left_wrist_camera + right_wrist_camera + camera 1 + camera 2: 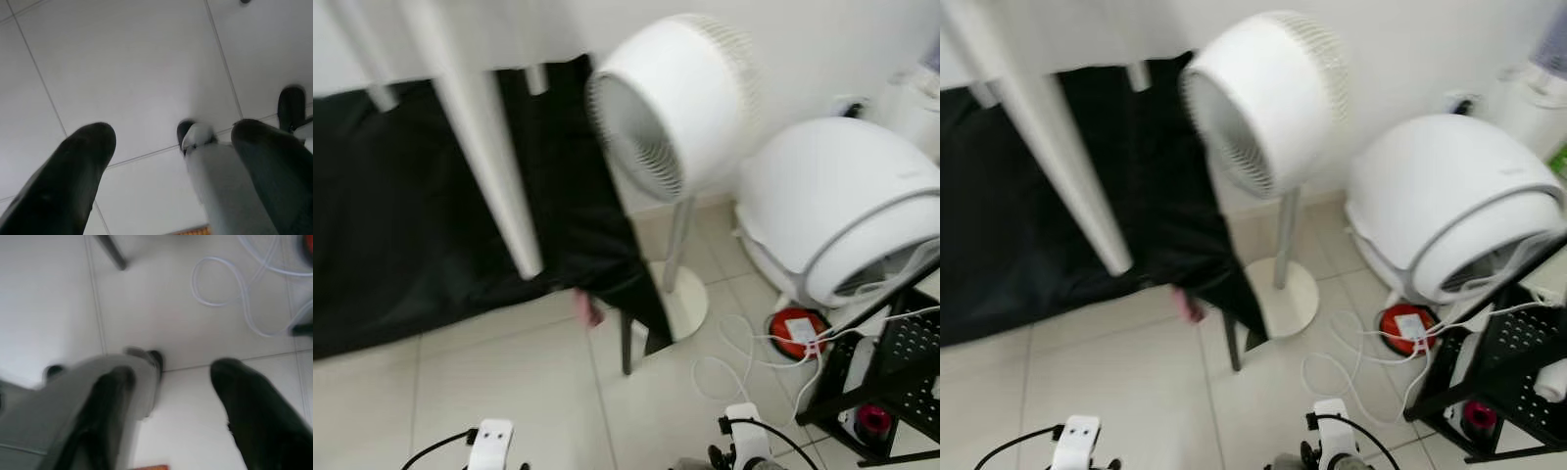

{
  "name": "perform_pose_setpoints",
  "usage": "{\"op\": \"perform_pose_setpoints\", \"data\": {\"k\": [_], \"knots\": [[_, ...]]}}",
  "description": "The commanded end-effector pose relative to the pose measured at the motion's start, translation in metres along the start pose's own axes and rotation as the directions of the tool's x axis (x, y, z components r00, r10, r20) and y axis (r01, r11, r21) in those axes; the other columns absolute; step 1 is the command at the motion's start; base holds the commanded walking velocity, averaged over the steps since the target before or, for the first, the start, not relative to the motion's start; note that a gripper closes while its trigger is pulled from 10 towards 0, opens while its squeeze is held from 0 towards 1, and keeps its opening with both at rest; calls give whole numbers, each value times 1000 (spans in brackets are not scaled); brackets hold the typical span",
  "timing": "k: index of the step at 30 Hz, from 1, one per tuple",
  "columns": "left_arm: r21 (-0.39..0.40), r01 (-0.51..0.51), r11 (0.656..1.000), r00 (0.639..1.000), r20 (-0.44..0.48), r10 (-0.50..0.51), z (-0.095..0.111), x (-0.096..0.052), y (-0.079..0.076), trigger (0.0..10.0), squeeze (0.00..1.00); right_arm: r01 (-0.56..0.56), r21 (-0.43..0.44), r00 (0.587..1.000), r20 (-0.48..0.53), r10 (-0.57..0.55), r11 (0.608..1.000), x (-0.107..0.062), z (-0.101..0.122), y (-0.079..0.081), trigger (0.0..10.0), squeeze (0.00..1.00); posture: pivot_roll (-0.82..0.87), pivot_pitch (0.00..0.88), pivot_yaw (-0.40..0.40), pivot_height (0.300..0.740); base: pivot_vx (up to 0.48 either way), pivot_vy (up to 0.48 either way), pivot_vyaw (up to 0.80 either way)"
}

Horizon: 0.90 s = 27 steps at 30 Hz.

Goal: Building children table

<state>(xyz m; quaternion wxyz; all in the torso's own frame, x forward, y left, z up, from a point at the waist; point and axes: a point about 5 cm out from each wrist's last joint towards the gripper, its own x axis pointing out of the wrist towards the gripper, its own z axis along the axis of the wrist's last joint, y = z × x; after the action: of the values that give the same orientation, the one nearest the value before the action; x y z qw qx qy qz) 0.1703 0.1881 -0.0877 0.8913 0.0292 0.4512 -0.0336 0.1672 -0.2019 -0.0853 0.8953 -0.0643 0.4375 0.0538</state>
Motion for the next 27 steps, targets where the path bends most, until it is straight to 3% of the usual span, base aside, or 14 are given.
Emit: {"op": "perform_pose_setpoints", "data": {"k": [1,11,27], "knots": [[-18,-6,1000,999,-39,5,-14,-3,-1,10000,0,-9,13,999,-53,10,1000,-2,-12,5,10000,0,-93,114,59,740,311,0,0],[-34,-8,999,999,-37,6,-14,-3,-2,10000,0,-12,8,999,-53,13,1000,-1,-10,7,10000,0,-92,111,53,740,60,0,0],[13,-2,1000,999,-51,2,-13,-3,1,10000,0,-15,-20,998,-63,13,1000,0,-8,4,10000,0,-84,92,48,740,0,0,0]]}}
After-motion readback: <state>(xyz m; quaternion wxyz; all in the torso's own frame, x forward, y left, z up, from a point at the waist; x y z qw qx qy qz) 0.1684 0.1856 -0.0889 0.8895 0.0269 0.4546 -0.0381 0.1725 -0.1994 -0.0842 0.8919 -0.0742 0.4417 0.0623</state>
